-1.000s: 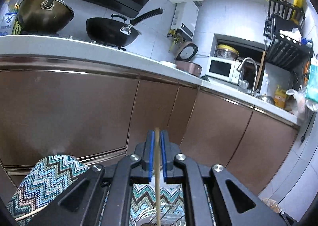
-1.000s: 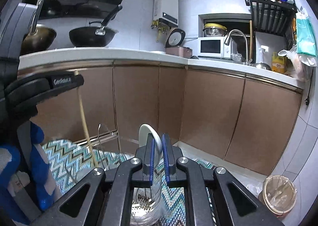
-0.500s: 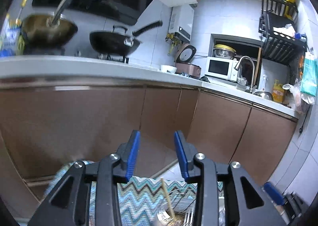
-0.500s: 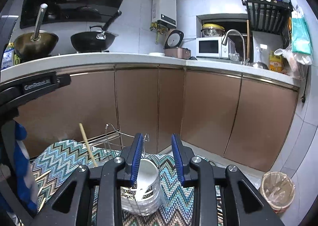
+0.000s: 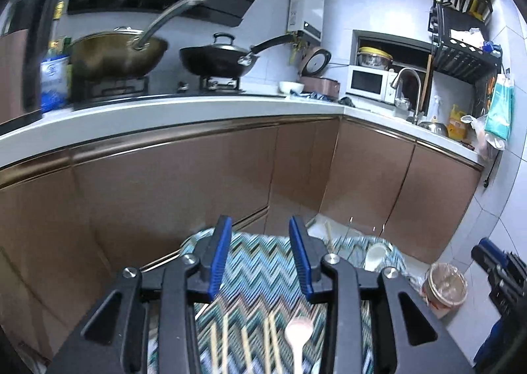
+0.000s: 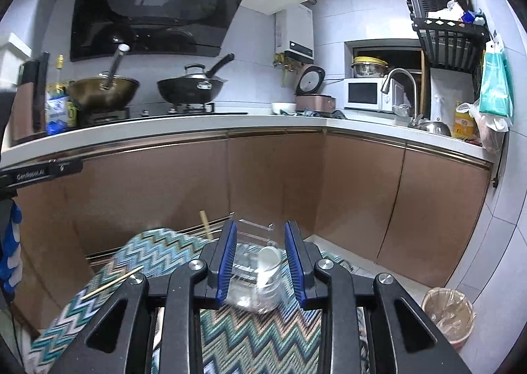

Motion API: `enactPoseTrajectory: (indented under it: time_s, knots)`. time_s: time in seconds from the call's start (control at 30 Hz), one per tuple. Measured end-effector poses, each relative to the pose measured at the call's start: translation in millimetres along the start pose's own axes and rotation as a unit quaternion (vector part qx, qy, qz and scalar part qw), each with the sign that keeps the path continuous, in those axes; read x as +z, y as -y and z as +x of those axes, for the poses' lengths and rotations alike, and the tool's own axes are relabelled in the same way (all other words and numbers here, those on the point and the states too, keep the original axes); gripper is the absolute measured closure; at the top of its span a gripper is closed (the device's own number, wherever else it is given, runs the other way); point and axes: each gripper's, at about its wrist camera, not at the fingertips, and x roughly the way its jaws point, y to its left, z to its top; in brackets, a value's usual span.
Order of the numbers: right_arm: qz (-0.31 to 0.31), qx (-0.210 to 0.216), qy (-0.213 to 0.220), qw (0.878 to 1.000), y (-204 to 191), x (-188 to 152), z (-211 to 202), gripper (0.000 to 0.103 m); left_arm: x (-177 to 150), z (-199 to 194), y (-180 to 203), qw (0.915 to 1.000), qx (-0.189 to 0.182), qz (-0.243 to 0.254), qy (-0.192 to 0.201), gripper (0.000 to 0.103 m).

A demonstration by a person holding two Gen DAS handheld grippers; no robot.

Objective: Organize utensils
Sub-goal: 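Move the left tool to another chopstick while the right tool reaches another white spoon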

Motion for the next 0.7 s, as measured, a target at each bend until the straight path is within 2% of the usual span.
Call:
enactPoseTrajectory:
  time_s: [0.23,0.4,0.53,0.7]
  knots:
    - [0.007,0.051,-0.027,0.998,-17.5,-5.5,-31.6,0.075,-18.5,-50.6,-35.0,0.9981,-0.016,0.011,-0.059,0.069]
    - [0.013,0.072,-0.052,0.996,-23.9,-16.7,-39.0,0.075,-36.4,-67.9,-52.8,0.9944,-0.033,0.004,-0.101,0.069]
    - [0.012,0.091,-0.075,0.993,-26.6,-27.9,-36.3,0.075,-52.0,-63.8,-60.5,0.9901,-0.044,-0.007,-0.133,0.069]
    - [0.011,0.107,-0.115,0.988,-27.8,-46.4,-18.7,0.075,-70.7,-36.1,-63.6,0.9819,-0.059,-0.016,-0.18,0.069]
